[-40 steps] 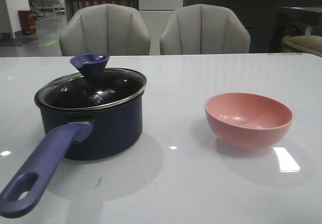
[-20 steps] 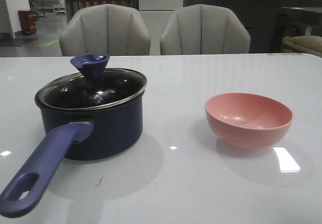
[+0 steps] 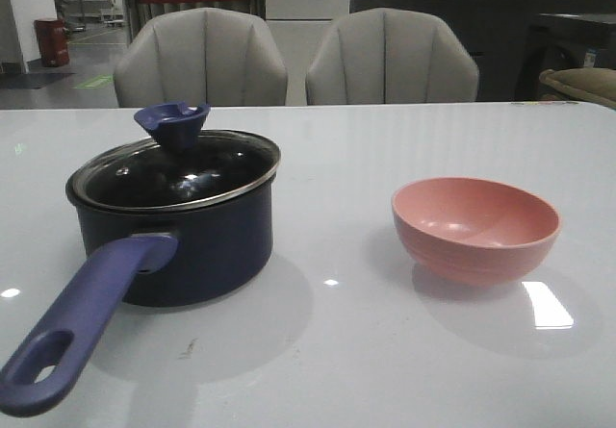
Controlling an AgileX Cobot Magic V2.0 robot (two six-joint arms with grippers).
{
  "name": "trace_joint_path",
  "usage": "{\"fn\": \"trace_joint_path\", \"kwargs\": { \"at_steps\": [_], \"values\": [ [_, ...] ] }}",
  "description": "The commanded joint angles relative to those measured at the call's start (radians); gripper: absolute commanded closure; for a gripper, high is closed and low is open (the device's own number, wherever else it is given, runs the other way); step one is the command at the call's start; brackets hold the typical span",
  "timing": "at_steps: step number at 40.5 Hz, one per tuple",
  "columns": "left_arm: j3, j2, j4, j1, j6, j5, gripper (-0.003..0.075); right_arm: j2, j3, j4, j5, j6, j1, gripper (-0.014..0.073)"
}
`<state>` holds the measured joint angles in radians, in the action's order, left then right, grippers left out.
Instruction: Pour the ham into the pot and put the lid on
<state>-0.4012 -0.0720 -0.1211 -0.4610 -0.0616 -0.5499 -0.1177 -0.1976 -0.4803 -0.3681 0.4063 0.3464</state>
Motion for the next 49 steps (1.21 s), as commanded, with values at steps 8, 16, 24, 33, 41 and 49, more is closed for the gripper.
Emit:
{"fn": "trace_joint_path", "kwargs": {
  "at_steps": [8,16,24,33,41,49],
  "values": [
    [-0.009,-0.01,-0.029,-0.004,-0.004,0.109,0.0589,-0.011,-0.028,-0.013,0.072,0.01,0.0,0.0456],
    [-0.008,-0.01,-0.029,-0.004,-0.004,0.107,0.059,-0.011,-0.028,-0.013,0.072,0.01,0.0,0.0456],
    [0.048,-0.008,-0.016,0.007,-0.004,0.165,0.059,-0.011,-0.028,-0.013,0.072,0.01,0.0,0.0456],
    [0.235,0.06,0.035,0.255,-0.004,0.37,0.059,-0.011,-0.028,-0.013,0.072,0.01,0.0,0.0456],
    [0.381,0.097,0.056,0.451,-0.003,0.499,0.059,-0.011,-0.028,-0.013,0.069,0.01,0.0,0.0456],
    [0.428,0.097,0.098,0.481,0.052,0.529,0.059,-0.011,-0.028,-0.013,0.069,0.01,0.0,0.0456]
  ]
}}
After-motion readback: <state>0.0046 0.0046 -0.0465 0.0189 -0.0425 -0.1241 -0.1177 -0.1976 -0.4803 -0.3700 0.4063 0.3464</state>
